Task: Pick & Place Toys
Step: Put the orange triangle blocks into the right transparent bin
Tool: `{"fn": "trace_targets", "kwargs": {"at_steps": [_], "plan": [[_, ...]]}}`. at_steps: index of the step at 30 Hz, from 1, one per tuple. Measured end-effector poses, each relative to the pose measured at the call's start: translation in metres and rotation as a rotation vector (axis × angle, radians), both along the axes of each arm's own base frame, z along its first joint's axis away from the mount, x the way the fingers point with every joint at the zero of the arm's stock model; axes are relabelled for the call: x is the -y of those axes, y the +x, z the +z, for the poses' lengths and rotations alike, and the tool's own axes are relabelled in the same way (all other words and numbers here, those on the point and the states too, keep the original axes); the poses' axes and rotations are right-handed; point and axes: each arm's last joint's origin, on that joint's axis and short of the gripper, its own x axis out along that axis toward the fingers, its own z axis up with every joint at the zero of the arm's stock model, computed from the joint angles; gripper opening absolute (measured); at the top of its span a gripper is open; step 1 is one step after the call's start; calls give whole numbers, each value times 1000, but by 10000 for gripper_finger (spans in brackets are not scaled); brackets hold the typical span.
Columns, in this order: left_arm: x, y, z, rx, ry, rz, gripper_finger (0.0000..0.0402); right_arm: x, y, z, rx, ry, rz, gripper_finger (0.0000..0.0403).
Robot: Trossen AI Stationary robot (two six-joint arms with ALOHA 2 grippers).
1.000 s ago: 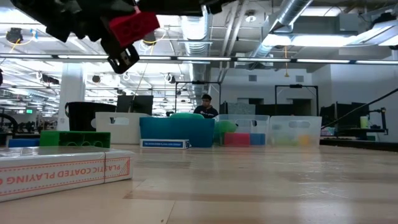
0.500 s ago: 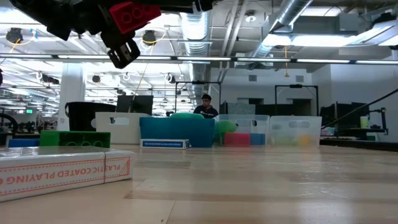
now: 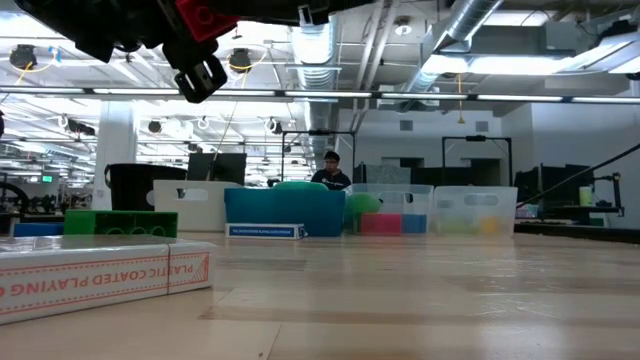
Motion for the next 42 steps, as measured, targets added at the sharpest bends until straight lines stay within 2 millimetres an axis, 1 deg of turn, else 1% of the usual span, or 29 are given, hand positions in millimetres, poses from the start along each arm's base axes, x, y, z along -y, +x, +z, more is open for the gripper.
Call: {"fn": "trace_targets", "kwargs": {"at_steps": [4,10,15,21,25,32,42], "plan": [[0,3,-2,9,-1,0,137,3,1,1,11,-29,11,282],[2,13,-9,28,-11,-19,137,3,1,0,-4,-32,46,282],[2,18,-10,52,-51,-30,137,3,2,0,0,-30,66,282],[2,19,-9,63,-52,-30,137,2,2,1,0,-27,89,282],[2,19,-9,64,-50,-15,137,0,1,1,0,-56,120,282],[1,19,-9,72,-47,8,137,0,1,1,-3,-72,127,282],[1,23,-1,100,-46,13,137,-1,1,3,-2,-3,202,282]]}}
